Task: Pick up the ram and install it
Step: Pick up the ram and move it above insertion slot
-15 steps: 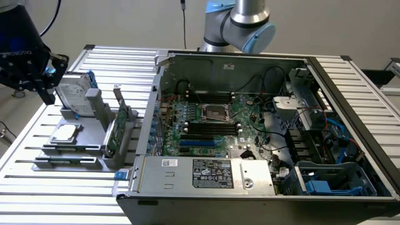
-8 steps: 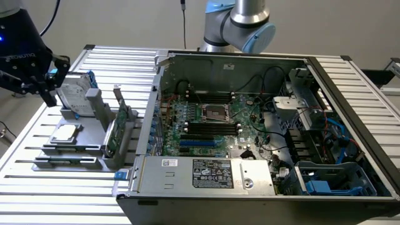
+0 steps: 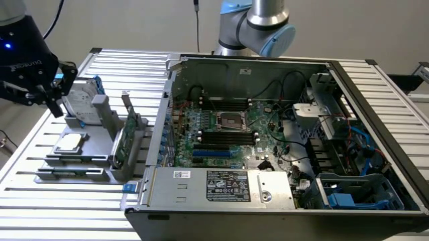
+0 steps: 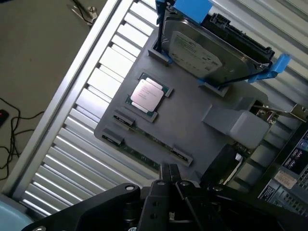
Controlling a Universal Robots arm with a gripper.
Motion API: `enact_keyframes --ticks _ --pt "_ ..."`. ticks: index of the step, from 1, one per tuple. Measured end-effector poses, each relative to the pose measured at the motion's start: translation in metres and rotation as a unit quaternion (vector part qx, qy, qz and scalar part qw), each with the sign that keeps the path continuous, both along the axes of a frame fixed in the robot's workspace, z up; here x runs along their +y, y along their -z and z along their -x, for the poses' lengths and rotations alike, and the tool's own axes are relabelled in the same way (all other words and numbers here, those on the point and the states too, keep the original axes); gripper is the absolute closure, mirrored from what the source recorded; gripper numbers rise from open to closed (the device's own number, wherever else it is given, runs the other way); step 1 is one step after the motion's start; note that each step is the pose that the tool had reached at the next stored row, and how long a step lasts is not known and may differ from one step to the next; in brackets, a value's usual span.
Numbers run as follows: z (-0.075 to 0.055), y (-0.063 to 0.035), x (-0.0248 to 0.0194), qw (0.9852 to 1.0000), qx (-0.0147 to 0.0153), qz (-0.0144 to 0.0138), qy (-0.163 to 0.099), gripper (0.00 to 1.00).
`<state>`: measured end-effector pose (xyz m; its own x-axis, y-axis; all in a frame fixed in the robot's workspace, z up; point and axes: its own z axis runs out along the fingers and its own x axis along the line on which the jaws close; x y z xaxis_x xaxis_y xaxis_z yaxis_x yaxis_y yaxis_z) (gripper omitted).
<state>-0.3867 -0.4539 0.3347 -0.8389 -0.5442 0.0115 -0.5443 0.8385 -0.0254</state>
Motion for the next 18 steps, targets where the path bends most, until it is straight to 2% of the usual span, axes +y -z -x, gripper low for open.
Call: enact_keyframes --ticks 5,9,14,18 --pt "0.0 0.0028 0.0 0.999 0.0 0.0 -0.045 0.89" --pt "0.0 0.0049 0.0 0.9967 0.0 0.0 -0.082 0.89" --pt "0.0 0.0078 0.0 0.992 0.0 0.0 -0.126 0.89" --pt "0.0 0.0099 0.0 0.9867 0.0 0.0 -0.162 0.89"
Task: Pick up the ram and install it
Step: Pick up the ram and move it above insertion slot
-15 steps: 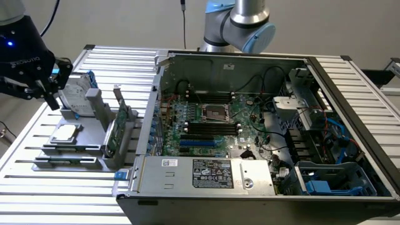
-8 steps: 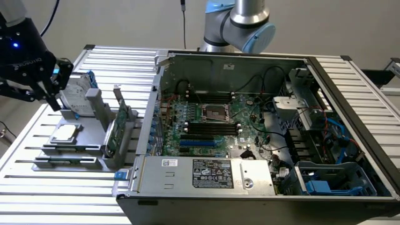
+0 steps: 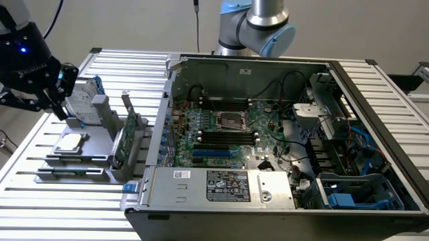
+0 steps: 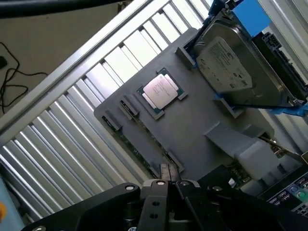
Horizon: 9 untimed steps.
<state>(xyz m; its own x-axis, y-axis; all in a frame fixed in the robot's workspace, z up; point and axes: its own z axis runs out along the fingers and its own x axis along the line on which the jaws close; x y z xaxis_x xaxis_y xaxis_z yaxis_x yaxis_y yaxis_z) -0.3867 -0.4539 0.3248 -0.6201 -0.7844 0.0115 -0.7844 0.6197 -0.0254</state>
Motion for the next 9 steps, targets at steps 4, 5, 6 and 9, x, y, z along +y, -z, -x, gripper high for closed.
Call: enact_keyframes --ticks 4,5,6,9 --pt "0.0 0.002 0.0 0.9993 0.0 0.0 -0.036 0.89" --pt "0.0 0.0025 0.0 0.999 0.0 0.0 -0.045 0.89" --pt "0.0 0.003 0.0 0.9985 0.0 0.0 -0.055 0.89" --pt "0.0 0.0045 0.0 0.9966 0.0 0.0 -0.082 0.89"
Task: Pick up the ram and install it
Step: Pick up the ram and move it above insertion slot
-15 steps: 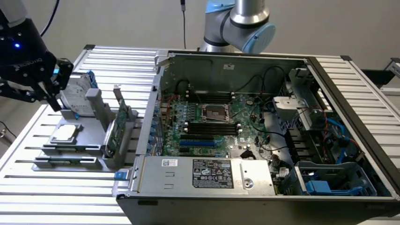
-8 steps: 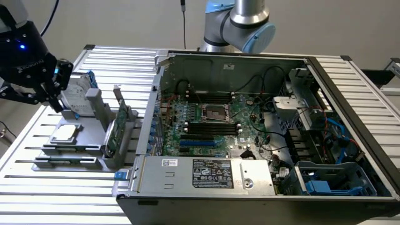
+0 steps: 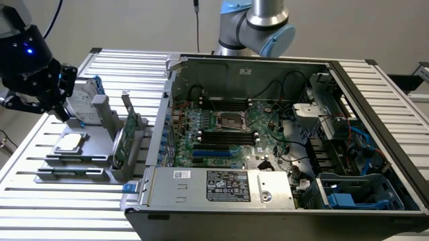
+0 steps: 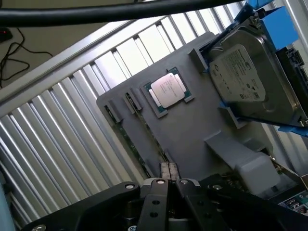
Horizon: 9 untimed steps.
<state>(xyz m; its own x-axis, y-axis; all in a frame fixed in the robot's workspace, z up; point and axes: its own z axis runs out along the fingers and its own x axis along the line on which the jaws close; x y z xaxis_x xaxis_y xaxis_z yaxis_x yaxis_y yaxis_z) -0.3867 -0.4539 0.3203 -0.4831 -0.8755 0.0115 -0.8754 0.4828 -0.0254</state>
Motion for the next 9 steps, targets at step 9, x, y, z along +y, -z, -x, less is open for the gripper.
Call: enact_keyframes --ticks 9 --pt "0.0 0.0037 0.0 0.9967 0.0001 0.0 -0.081 0.89"
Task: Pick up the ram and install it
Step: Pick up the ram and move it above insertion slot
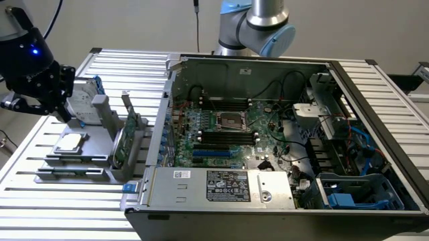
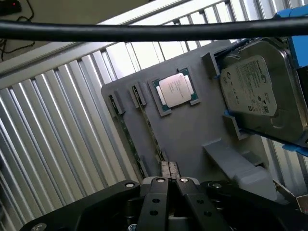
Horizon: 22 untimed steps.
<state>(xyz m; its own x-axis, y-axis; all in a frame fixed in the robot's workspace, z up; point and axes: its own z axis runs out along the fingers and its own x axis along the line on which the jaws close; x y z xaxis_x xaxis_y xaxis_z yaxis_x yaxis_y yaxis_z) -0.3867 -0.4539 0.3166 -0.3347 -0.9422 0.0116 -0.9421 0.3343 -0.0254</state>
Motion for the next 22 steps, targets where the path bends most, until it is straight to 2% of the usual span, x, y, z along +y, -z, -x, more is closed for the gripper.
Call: enact_keyframes --ticks 3,6,10,13,16,20,22 --pt "0.0 0.0007 0.0 0.9996 0.0 0.0 -0.027 0.89" --pt "0.0 0.001 0.0 0.9985 -0.0001 -0.0001 -0.054 0.89" --pt "0.0 0.0012 0.0 0.9959 0.0 0.0001 -0.091 0.89" --pt "0.0 0.0012 0.0 0.993 0.0001 0.0007 -0.118 0.89" --pt "0.005 0.0012 0.0 0.9917 0.0003 0.0024 -0.128 0.89" --pt "0.012 0.0013 -0.0002 0.991 0.0002 0.0025 -0.134 0.88" --pt "0.016 0.0013 -0.0008 0.9904 0.0001 0.0025 -0.139 0.77"
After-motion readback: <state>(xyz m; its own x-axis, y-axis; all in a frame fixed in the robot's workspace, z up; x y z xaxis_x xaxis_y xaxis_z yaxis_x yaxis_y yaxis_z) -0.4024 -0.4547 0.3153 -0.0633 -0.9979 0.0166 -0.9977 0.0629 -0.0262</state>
